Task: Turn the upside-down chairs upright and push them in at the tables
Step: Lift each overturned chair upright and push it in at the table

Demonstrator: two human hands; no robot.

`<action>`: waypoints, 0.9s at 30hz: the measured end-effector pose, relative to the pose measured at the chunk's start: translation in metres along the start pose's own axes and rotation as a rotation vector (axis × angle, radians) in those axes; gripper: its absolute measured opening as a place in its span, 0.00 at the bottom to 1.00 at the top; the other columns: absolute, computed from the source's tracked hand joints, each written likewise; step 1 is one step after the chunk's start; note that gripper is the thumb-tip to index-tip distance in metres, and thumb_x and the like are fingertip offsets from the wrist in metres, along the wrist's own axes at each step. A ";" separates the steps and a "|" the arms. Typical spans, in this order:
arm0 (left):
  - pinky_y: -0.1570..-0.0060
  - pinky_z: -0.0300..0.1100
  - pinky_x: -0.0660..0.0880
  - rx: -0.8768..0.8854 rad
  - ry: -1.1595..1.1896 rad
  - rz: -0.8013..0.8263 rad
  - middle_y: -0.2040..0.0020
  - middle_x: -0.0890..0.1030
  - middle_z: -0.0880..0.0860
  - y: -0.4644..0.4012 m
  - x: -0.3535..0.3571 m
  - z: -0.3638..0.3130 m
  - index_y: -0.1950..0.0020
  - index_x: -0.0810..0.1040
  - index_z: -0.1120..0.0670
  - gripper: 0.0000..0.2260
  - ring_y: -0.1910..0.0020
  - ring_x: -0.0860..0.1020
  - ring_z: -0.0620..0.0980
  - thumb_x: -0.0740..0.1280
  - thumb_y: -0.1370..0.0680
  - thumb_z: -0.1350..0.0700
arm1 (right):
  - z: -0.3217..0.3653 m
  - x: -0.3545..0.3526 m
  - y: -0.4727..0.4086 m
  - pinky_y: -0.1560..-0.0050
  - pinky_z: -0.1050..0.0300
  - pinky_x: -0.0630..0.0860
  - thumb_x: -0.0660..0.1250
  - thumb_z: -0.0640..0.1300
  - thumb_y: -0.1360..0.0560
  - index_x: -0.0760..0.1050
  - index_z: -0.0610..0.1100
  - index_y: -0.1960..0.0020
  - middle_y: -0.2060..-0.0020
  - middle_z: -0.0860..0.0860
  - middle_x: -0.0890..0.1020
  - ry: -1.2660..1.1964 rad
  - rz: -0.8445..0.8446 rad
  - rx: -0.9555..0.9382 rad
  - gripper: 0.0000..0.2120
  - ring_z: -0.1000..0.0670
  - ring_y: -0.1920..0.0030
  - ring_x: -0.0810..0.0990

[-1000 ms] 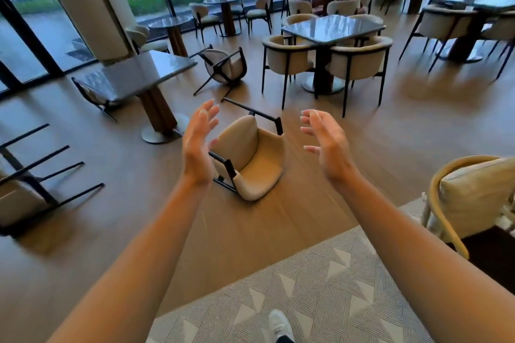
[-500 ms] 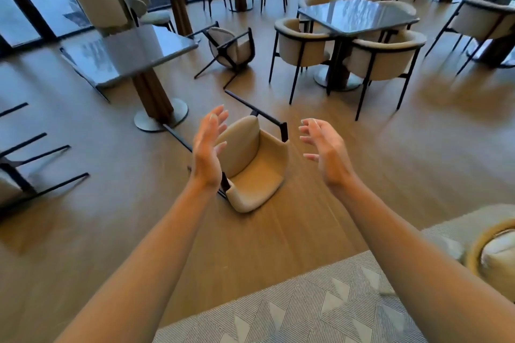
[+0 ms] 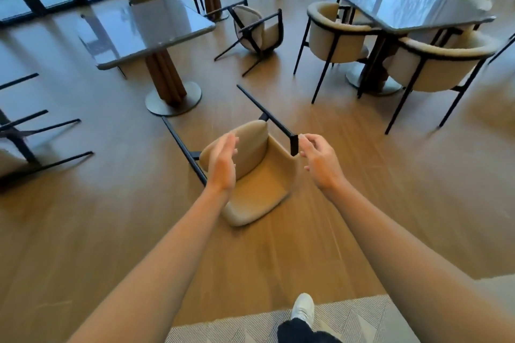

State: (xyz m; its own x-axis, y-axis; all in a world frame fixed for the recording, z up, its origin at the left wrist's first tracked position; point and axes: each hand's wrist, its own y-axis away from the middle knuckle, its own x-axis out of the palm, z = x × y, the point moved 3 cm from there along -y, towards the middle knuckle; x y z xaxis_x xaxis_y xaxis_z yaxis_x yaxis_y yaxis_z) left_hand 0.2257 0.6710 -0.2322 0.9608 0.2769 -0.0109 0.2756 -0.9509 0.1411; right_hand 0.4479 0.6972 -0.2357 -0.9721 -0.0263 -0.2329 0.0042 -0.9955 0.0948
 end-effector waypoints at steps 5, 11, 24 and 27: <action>0.26 0.59 0.65 -0.049 -0.018 -0.118 0.29 0.77 0.49 -0.059 0.022 0.026 0.22 0.71 0.52 0.28 0.31 0.73 0.50 0.56 0.17 0.38 | -0.022 -0.006 -0.081 0.53 0.59 0.73 0.61 0.69 0.24 0.76 0.54 0.35 0.45 0.59 0.82 0.037 0.090 0.058 0.26 0.63 0.49 0.80; 0.27 0.56 0.67 -0.144 0.013 -0.260 0.37 0.78 0.47 -0.116 0.019 0.062 0.32 0.76 0.47 0.18 0.34 0.75 0.51 0.58 0.16 0.40 | -0.047 0.012 -0.154 0.48 0.58 0.76 0.61 0.64 0.19 0.74 0.53 0.33 0.43 0.59 0.80 0.117 0.218 0.096 0.21 0.58 0.43 0.78; 0.36 0.46 0.72 -0.416 -0.161 -0.416 0.34 0.79 0.49 -0.271 -0.019 0.184 0.28 0.76 0.52 0.20 0.34 0.76 0.49 0.62 0.16 0.43 | -0.113 0.127 -0.328 0.52 0.67 0.69 0.63 0.62 0.18 0.74 0.50 0.29 0.42 0.58 0.79 0.294 0.384 0.201 0.23 0.60 0.44 0.77; 0.33 0.54 0.73 -0.515 -0.260 -0.431 0.32 0.79 0.52 -0.303 -0.033 0.224 0.28 0.75 0.53 0.20 0.33 0.76 0.52 0.64 0.16 0.44 | -0.144 0.152 -0.368 0.49 0.63 0.71 0.64 0.61 0.19 0.72 0.49 0.27 0.36 0.52 0.79 0.368 0.402 0.247 0.25 0.53 0.37 0.77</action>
State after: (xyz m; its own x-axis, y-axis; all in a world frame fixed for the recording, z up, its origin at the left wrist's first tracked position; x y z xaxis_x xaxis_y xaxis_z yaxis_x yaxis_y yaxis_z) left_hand 0.1171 0.9190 -0.4960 0.7631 0.5098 -0.3973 0.6449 -0.5605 0.5195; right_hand 0.3327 1.0466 -0.4450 -0.7603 -0.4700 -0.4483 0.2572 -0.8517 0.4566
